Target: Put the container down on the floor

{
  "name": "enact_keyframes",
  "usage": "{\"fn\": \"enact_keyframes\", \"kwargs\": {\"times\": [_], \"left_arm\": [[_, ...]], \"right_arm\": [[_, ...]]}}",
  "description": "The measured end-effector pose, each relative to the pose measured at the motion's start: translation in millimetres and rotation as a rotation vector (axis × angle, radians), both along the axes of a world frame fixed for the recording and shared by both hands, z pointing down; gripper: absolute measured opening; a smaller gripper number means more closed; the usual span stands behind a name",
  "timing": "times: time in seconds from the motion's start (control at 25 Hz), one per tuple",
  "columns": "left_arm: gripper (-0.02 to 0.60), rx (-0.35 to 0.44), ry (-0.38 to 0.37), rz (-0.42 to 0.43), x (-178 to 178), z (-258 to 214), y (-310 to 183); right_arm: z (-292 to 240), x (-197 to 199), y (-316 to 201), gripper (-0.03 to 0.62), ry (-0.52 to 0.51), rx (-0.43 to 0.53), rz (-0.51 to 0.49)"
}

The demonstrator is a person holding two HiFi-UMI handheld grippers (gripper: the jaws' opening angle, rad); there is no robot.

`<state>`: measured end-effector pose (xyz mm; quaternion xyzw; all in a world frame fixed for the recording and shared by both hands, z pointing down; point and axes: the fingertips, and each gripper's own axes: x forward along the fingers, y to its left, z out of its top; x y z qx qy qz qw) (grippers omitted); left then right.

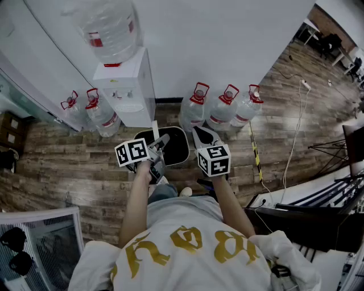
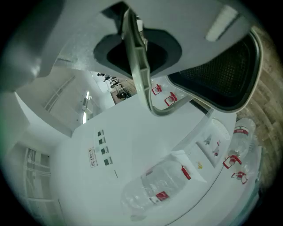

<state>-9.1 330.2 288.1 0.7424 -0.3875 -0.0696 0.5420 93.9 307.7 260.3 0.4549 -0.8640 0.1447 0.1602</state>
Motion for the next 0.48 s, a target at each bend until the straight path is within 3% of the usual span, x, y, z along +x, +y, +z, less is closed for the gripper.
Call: {"fn": "enact_keyframes", "kwargs": {"times": [0.48], "left_arm": [[0.055, -0.041, 0.032, -0.044, 4.0, 10.4, 7.8]], "right_arm": [[5.4, 1.7, 3.9, 0.028, -0.006, -0.006, -0.017]]}}
